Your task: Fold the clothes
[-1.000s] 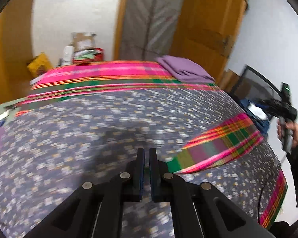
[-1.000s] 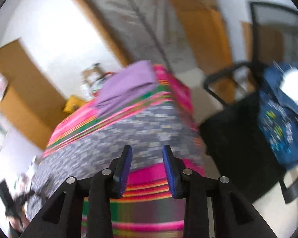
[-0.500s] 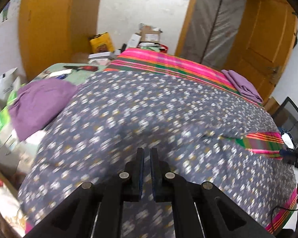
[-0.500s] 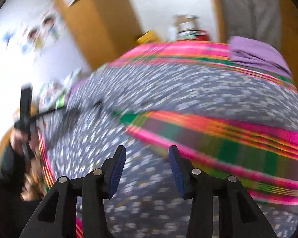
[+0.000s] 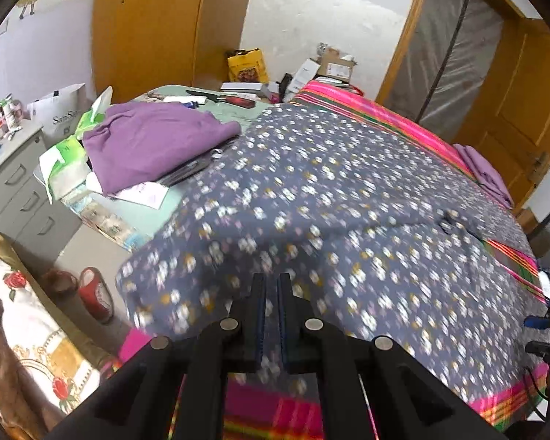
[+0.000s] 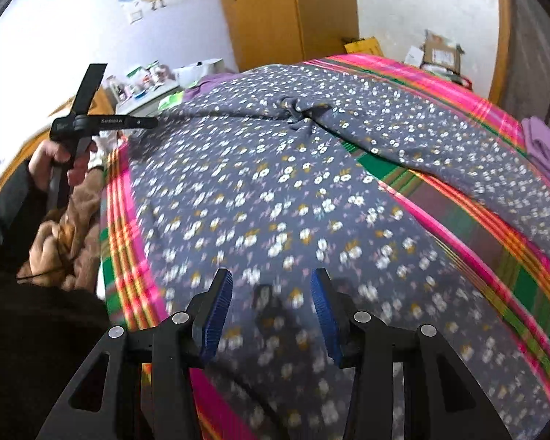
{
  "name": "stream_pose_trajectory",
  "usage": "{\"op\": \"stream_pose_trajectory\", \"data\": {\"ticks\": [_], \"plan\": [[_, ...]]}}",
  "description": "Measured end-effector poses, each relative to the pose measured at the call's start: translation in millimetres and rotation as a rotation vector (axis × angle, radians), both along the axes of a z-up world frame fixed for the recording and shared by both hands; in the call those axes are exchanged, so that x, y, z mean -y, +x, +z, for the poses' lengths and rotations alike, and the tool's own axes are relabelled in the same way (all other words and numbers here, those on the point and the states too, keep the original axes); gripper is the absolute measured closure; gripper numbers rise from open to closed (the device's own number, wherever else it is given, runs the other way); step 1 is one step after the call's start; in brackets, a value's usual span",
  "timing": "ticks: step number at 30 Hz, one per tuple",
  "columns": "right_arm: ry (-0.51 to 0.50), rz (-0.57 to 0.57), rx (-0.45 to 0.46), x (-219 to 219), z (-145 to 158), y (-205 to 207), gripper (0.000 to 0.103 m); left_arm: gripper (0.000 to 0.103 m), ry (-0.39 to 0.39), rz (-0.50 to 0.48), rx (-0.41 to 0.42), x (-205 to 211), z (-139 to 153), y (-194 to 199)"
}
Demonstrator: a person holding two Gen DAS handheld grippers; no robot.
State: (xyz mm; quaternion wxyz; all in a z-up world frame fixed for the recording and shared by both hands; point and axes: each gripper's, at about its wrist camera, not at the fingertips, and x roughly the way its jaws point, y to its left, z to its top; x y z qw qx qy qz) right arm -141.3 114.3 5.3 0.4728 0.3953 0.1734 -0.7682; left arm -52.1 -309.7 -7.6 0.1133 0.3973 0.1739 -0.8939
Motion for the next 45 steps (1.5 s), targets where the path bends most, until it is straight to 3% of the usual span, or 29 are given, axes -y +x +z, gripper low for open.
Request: {"op": "stream_pose_trajectory", "data": {"ticks": [4, 10, 13, 17, 20, 22, 24, 29, 36, 39, 41, 45], "plan": [[0.006, 0.043, -0.06, -15.2, 6.9, 21.6, 0.056, 0.092, -0.003, -0.155, -0.04, -38.6, 4.2, 7.6], [0.059, 0.16, -0.117, 0.6, -9.7, 55.2, 0.056, 0.088, -0.096, -0.466, -0.061, -114.0, 1.1, 17.9], [0.084, 0.207, -0.149, 8.2, -16.2, 67.2, 0.056, 0.083, -0.12, -0.574, -0.069, -140.7, -0.2, 23.3], [0.098, 0.197, -0.182, 14.8, -21.4, 68.6, 0.057, 0.08, -0.215, -0.66, -0.055, -166.1, -6.8, 23.0], [0.092, 0.184, -0.186, 19.0, -21.9, 65.7, 0.058, 0.079, -0.258, -0.685, -0.066, -173.5, -7.8, 20.2], [0.093, 0.191, -0.198, 21.9, -22.2, 67.0, 0.078, 0.079, -0.277, -0.705, -0.068, -176.1, -7.5, 17.5], [0.104, 0.194, -0.219, 24.9, -22.3, 68.9, 0.091, 0.079, -0.304, -0.74, -0.072, -179.9, -6.8, 18.5], [0.086, 0.169, -0.235, 23.7, -15.4, 63.9, 0.095, 0.078, -0.323, -0.82, -0.081, -187.1, -8.9, 26.4], [0.019, 0.127, -0.193, 15.1, -3.0, 48.6, 0.098, 0.077, -0.398, -0.826, -0.091, -194.0, -9.9, 20.6], [0.008, 0.113, -0.186, 12.0, -0.4, 43.7, 0.099, 0.077, -0.372, -0.819, -0.085, -189.7, -9.1, 17.5], [0.007, 0.106, -0.18, 10.0, -0.8, 41.5, 0.1, 0.101, -0.356, -0.81, -0.082, -187.3, -9.0, 17.0], [0.035, 0.137, -0.187, 10.8, -6.7, 46.0, 0.101, 0.101, -0.356, -0.806, -0.097, -187.7, -5.9, 20.9]]}}
